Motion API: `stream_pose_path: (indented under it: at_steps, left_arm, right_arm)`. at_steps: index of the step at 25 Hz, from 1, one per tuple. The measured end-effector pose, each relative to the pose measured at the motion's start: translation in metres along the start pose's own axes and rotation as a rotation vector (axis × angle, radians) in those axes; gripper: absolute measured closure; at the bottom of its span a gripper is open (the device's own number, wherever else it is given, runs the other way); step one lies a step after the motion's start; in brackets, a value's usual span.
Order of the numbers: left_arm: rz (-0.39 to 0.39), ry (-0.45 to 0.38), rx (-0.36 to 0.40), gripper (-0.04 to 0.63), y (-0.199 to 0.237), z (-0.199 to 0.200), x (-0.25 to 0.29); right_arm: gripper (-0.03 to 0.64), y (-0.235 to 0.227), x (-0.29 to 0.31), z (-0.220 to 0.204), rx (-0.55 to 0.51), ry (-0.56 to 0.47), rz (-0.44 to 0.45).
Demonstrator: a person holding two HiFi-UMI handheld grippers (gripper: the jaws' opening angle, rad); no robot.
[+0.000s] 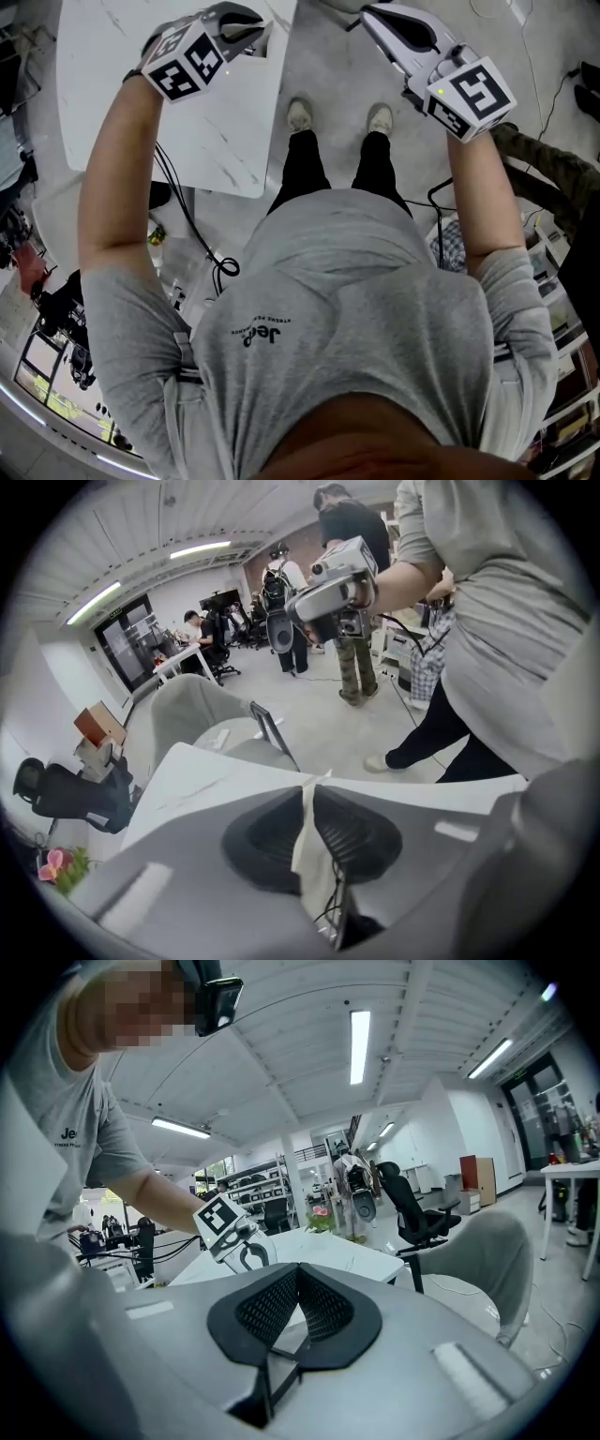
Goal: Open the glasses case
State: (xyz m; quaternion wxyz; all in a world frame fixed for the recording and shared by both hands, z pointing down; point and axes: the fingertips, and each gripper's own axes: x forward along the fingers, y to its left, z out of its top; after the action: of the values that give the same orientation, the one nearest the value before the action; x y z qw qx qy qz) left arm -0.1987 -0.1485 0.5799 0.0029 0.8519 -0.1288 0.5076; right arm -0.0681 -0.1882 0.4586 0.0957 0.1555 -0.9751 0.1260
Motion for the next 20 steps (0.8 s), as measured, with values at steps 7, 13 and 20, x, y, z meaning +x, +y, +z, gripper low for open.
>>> stream_pose_path:
  at_steps: [7,13,20]
  left_arm:
    - [0.062,-0.004,-0.004,0.508,0.012,-0.002,0.007]
    - [0.115,-0.013,-0.012,0.505,0.018,-0.003,0.011]
    - [0.171,-0.015,-0.029,0.505,0.026,-0.003,0.016]
  right_arm:
    - [0.614,-0.007,-0.002,-0.006,0.005,0.002,-0.018]
    - [0.614,-0.006,-0.004,-0.007,0.001,0.005,-0.022]
    - [0.614,-0.005,-0.005,-0.007,0.001,0.009,-0.021]
